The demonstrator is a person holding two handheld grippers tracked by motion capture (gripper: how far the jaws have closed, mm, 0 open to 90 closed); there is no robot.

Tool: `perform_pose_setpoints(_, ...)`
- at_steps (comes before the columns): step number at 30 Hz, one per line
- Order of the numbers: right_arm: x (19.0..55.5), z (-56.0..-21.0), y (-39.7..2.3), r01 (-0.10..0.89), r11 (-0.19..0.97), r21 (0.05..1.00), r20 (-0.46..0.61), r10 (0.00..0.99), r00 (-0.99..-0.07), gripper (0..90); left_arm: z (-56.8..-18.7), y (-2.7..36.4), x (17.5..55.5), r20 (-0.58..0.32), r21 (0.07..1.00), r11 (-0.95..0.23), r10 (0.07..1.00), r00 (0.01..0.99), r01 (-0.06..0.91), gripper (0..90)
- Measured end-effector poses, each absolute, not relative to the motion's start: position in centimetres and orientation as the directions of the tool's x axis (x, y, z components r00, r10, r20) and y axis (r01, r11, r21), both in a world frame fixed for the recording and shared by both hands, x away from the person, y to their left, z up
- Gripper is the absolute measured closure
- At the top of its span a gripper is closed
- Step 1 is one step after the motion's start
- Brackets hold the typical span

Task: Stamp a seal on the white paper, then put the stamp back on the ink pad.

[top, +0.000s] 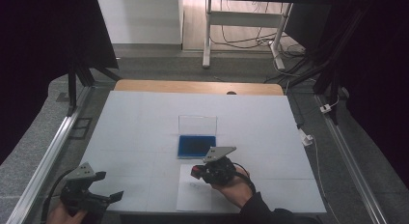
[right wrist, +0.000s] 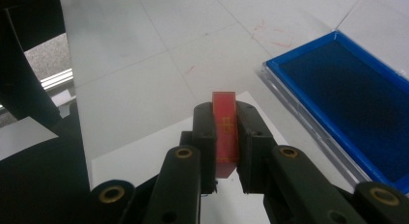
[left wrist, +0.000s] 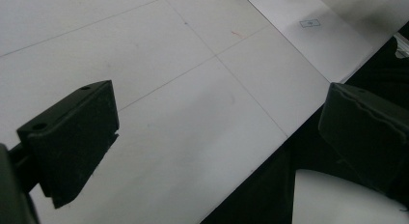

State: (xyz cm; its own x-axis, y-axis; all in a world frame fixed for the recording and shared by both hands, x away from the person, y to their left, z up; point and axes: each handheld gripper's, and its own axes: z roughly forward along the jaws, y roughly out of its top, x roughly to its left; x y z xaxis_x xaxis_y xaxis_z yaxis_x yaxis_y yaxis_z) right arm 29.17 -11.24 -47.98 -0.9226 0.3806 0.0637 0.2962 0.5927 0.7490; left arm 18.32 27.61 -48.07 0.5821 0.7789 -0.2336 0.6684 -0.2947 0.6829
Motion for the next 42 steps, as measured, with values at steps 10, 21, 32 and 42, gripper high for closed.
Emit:
perform_pose_setpoints(10, 29.8, -47.3, -11.6, 0.299, 0.578, 0.759, 0.057, 0.398, -0.915, 79.2, -48.1, 27.6, 18.3, -0.230, 0.682, -0.298, 0.779, 0.583, 0.667, 0.9)
perform_pose_setpoints(21, 30.8, -46.6, -12.5, 0.320, 0.550, 0.771, 0.057, 0.442, -0.895, 79.1, -48.0, 27.6, 18.3, -0.229, 0.683, -0.299, 0.778, 0.584, 0.667, 1.1)
perform_pose_setpoints(32, 31.6, -46.4, -12.9, 0.338, 0.540, 0.771, 0.059, 0.468, -0.882, 79.1, -48.1, 27.6, 18.3, -0.229, 0.683, -0.298, 0.780, 0.583, 0.667, 1.1)
perform_pose_setpoints(42, 32.6, -46.2, -13.1, 0.344, 0.530, 0.776, 0.049, 0.492, -0.869, 79.0, -48.1, 27.6, 18.4, -0.232, 0.683, -0.295, 0.780, 0.582, 0.668, 1.0)
